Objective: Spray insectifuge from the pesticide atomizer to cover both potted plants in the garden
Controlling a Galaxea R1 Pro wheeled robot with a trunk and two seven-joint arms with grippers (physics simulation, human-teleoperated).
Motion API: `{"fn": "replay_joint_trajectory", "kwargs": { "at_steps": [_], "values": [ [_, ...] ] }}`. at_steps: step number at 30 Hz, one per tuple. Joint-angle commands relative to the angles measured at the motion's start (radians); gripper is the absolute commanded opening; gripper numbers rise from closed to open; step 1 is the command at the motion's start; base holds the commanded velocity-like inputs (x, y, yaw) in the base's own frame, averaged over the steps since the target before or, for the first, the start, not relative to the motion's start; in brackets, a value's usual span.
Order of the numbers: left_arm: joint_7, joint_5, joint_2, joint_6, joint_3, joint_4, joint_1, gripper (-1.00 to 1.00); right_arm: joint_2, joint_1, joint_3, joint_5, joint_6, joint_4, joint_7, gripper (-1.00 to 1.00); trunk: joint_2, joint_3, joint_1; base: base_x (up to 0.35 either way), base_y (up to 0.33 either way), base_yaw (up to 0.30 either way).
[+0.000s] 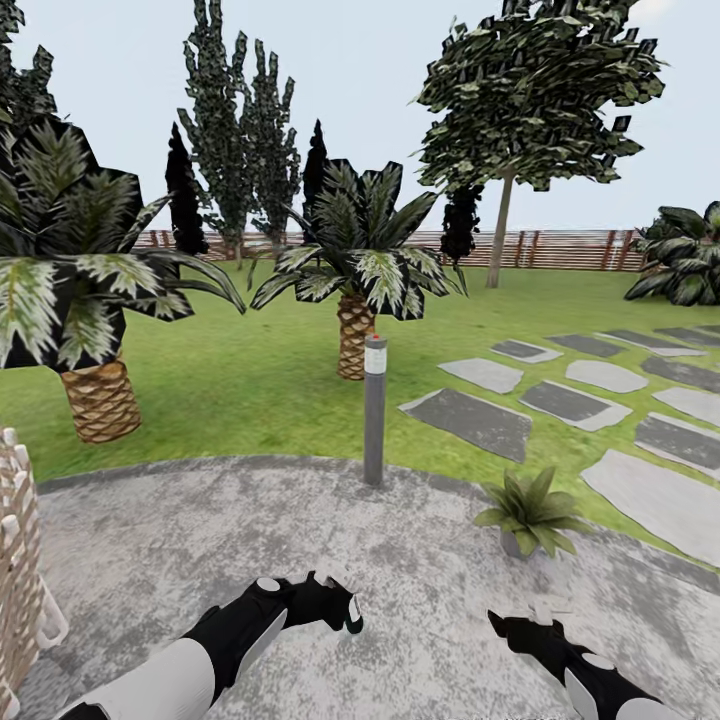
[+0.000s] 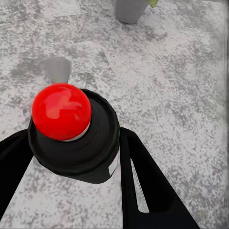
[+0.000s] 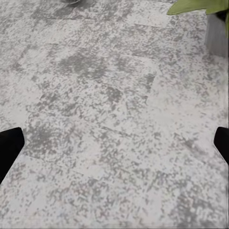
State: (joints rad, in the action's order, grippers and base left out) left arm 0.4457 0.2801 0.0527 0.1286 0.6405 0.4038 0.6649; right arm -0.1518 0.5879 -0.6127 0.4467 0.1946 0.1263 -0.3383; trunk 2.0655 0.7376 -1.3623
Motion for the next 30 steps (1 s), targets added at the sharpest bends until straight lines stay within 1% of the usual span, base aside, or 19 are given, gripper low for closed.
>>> {"fn": "replay_joint_trajectory", "kwargs": {
  "at_steps": [1,12,30],
  "values": [
    [0.001,0.011,-0.001,0.008,0.004,0.001,0.001,-1.00,0.000,0.000,-0.009,0.009,0.003,-0.001,-0.004,1.00,0.000,0.001,0.000,0.129,0.000,-0.277],
    [0.001,0.011,-0.001,0.008,0.004,0.001,0.001,-1.00,0.000,0.000,-0.009,0.009,0.003,-0.001,-0.004,1.00,0.000,0.001,0.000,0.215,0.000,-0.277],
    [0.001,0.011,-0.001,0.008,0.004,0.001,0.001,-1.00,0.000,0.000,-0.009,0.008,0.003,-0.001,-0.004,1.00,0.000,0.001,0.000,0.006,0.000,-0.277]
  ]
}}
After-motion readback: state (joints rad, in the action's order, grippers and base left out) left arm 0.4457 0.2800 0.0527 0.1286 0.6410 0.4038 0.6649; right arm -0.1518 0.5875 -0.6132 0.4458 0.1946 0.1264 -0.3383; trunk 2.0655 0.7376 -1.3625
